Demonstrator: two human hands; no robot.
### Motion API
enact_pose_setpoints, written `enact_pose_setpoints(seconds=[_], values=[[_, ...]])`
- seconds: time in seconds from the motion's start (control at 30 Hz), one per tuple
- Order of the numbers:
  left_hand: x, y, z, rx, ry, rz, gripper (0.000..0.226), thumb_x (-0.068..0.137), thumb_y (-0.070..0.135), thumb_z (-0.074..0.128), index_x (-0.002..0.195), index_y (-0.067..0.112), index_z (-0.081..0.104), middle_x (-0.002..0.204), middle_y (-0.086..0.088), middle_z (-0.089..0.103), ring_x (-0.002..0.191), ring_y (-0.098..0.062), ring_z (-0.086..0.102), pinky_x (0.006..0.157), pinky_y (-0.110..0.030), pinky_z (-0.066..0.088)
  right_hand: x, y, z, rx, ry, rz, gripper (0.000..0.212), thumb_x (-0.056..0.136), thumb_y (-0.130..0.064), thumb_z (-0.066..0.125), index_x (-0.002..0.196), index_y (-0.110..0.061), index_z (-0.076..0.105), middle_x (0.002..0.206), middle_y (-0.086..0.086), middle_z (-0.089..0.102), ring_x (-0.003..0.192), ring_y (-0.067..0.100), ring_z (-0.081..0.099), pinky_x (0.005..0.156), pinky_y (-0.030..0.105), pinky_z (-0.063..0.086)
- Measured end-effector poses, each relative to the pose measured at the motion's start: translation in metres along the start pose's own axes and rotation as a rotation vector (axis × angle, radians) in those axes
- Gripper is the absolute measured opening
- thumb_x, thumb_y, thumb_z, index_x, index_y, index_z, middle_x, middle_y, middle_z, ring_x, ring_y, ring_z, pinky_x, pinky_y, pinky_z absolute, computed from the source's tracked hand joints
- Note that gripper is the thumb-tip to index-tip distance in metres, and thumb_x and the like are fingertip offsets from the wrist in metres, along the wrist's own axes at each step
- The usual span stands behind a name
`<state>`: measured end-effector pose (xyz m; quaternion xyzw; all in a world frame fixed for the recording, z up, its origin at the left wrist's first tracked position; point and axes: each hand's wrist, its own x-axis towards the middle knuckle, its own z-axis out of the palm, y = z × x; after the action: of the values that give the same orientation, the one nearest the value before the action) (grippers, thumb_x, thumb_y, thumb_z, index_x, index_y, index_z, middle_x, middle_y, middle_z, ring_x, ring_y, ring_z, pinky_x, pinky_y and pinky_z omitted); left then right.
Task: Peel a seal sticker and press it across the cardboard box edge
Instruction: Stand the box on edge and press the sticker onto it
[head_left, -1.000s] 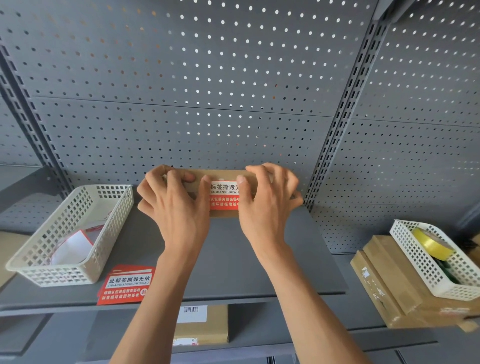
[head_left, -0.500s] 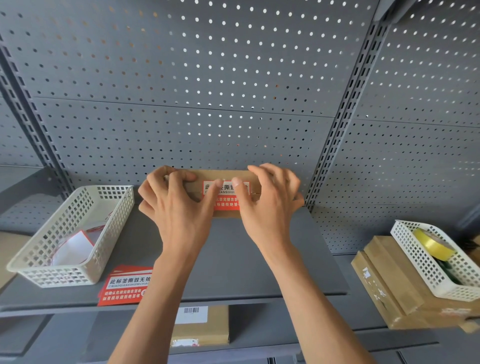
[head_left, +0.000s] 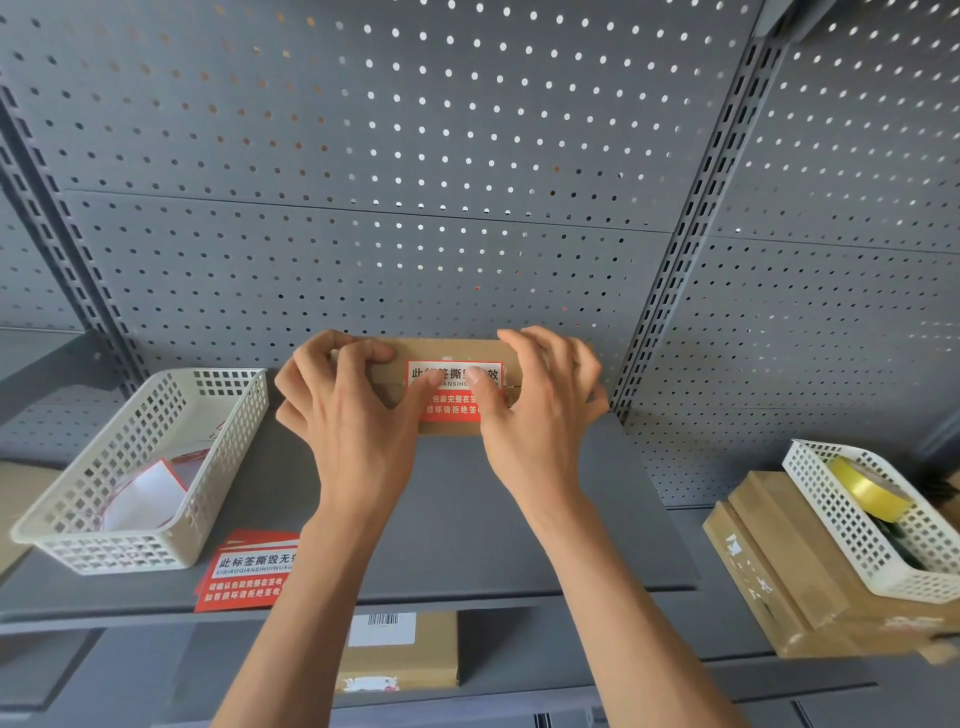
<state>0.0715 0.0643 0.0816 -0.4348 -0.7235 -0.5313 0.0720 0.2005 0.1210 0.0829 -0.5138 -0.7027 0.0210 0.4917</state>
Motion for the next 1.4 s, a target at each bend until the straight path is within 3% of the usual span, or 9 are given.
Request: enact_pose_setpoints(seconds=[0.37,0.5,0.6,0.67,0.73,1.17,1.4], values=[[0.001,-0.006,-0.005,-0.046,-0.056,0.011,0.028,0.087,0.047,0.073,0.106,0.028,0.062,0.131,0.005,0.040,0.131,-0.024,0.028,0.101,-0.036,0.019,0.001,0.002,-0.004,0.029,-0.034,0.001,0.036,0.090,-0.029,0.058,0.125,-0.031,0.063,0.136,-0.012,0.054,0.133,0.014,0.027,0.100,0.038,0.015],[0.001,-0.006,-0.007,-0.063,-0.058,0.015,0.025,0.090,0.045,0.070,0.106,0.028,0.063,0.133,0.005,0.040,0.132,-0.023,0.026,0.101,-0.035,0.018,0.001,0.003,-0.006,0.039,-0.027,0.000,0.036,0.091,-0.023,0.053,0.125,-0.030,0.063,0.137,-0.012,0.055,0.133,0.014,0.028,0.102,0.046,0.022],[0.000,-0.001,-0.005,-0.049,-0.038,0.004,0.036,0.082,0.054,0.073,0.105,0.029,0.061,0.131,0.006,0.040,0.131,-0.023,0.028,0.101,-0.037,0.022,0.000,-0.001,-0.005,0.020,-0.018,0.014,0.033,0.094,-0.039,0.052,0.124,-0.031,0.063,0.137,-0.012,0.055,0.134,0.015,0.030,0.104,0.049,0.024],[0.000,0.003,-0.003,-0.027,-0.028,-0.013,0.050,0.073,0.065,0.075,0.105,0.029,0.061,0.130,0.006,0.040,0.130,-0.025,0.029,0.099,-0.037,0.024,-0.001,-0.003,-0.003,-0.025,-0.030,0.002,0.047,0.090,-0.059,0.053,0.127,-0.031,0.062,0.138,-0.011,0.054,0.137,0.018,0.033,0.104,0.051,0.026],[0.001,0.004,-0.001,-0.009,-0.022,-0.011,0.056,0.070,0.069,0.074,0.105,0.028,0.061,0.130,0.006,0.040,0.131,-0.027,0.030,0.099,-0.038,0.024,-0.002,-0.002,-0.001,-0.058,-0.037,-0.028,0.055,0.086,-0.065,0.055,0.129,-0.031,0.060,0.139,-0.010,0.053,0.138,0.021,0.036,0.104,0.055,0.029],[0.003,-0.001,-0.004,-0.018,-0.043,0.018,0.052,0.073,0.058,0.079,0.110,0.026,0.061,0.131,0.004,0.041,0.131,-0.025,0.029,0.096,-0.031,0.018,0.004,0.004,-0.004,-0.011,-0.070,-0.032,0.053,0.086,-0.058,0.064,0.132,-0.033,0.059,0.139,-0.012,0.053,0.135,0.020,0.033,0.102,0.057,0.031],[0.009,-0.010,-0.014,-0.064,-0.123,0.059,0.040,0.078,0.044,0.082,0.112,0.030,0.064,0.131,0.007,0.041,0.130,-0.025,0.030,0.104,-0.035,0.024,0.010,0.013,-0.016,0.077,-0.157,-0.068,0.048,0.089,-0.048,0.061,0.134,-0.033,0.059,0.142,-0.015,0.053,0.134,0.013,0.028,0.104,0.053,0.029]])
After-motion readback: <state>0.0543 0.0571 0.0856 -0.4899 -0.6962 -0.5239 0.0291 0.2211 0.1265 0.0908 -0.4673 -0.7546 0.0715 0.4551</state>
